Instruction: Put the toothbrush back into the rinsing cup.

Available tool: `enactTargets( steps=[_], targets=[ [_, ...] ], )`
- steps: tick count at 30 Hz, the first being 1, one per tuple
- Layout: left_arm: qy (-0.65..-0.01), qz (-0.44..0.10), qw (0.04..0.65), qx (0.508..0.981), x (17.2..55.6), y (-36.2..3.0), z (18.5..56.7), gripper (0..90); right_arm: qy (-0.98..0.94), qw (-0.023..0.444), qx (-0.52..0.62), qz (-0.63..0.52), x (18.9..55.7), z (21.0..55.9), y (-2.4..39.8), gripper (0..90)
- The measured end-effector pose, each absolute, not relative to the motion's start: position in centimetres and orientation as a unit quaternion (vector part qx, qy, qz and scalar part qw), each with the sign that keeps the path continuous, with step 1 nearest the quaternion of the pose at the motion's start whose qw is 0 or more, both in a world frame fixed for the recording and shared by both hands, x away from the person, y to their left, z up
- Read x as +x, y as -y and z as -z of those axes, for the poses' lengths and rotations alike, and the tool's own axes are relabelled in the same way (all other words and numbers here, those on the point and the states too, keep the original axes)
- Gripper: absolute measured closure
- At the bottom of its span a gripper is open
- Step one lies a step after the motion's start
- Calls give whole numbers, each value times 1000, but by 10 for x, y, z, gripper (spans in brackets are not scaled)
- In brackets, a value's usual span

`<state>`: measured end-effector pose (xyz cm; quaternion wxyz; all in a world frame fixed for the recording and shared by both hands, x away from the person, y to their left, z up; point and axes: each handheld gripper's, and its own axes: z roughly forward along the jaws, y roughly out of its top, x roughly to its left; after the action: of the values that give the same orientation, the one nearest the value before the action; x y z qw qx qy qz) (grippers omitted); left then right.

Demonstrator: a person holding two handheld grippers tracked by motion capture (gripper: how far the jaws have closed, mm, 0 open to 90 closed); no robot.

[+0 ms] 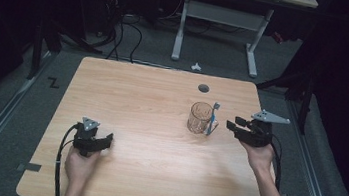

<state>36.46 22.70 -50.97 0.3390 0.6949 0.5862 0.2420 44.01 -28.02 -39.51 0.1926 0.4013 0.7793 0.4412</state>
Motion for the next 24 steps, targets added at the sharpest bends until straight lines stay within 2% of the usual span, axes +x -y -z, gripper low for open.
enactTargets(
  steps=[24],
  targets=[
    [-586,-242,338,695,365,-227,510,285,-767,183,413,-455,424,408,291,542]
  ],
)
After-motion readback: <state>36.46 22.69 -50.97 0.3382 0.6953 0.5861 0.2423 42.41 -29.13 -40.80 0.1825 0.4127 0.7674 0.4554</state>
